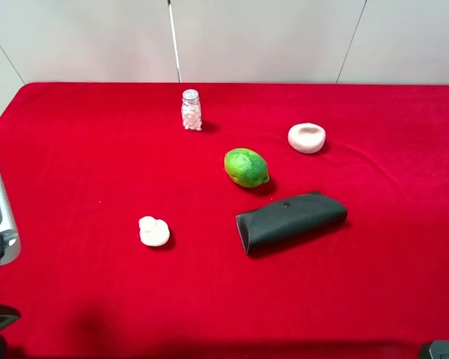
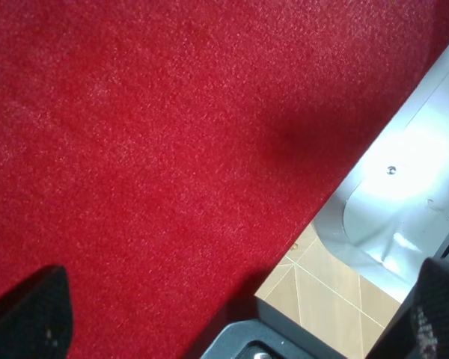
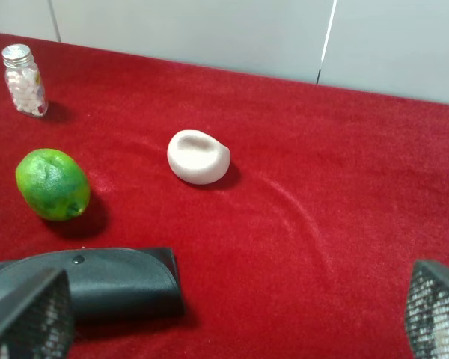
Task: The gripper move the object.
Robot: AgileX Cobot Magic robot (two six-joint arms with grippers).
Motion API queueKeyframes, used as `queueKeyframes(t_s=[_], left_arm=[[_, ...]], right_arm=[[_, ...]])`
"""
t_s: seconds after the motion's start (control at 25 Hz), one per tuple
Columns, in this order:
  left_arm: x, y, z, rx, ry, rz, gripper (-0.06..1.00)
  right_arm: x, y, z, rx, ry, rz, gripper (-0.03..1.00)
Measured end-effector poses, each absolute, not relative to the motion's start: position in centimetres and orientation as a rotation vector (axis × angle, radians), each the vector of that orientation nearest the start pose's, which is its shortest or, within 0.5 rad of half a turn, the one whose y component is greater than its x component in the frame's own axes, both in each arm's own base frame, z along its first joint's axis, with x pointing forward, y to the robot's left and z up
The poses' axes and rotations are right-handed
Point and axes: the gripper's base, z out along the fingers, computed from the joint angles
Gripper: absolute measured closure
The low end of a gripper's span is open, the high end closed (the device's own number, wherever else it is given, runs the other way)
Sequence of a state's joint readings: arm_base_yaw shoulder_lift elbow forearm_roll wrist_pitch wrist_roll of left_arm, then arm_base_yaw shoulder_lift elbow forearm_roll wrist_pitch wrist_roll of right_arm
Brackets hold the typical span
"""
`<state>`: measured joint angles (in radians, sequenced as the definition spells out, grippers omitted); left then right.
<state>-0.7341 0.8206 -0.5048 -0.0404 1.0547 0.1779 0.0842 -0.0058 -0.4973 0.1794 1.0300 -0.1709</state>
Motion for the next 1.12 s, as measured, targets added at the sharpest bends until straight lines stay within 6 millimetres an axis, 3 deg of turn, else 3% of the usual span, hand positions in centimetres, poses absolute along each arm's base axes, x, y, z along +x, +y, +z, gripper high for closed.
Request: queueKeyframes(t_s=[0.4, 0.92, 1.12], left_arm=[[8.1, -7.6, 23.3, 1.232, 2.593, -0.167, 0.07], [10.0, -4.8, 23.4, 0.843, 2.729, -0.123, 0.07], [9.4, -3.7, 24.2, 0.727, 2.679, -0.115, 0.07]], right_arm=[[-0.6, 1.3, 28.0, -0.260, 1.984, 0.158, 0.27], [-0.6, 1.3, 28.0, -0.260, 1.984, 0.158, 0.27], [-0.6, 1.3, 28.0, -0.260, 1.984, 0.158, 0.27]])
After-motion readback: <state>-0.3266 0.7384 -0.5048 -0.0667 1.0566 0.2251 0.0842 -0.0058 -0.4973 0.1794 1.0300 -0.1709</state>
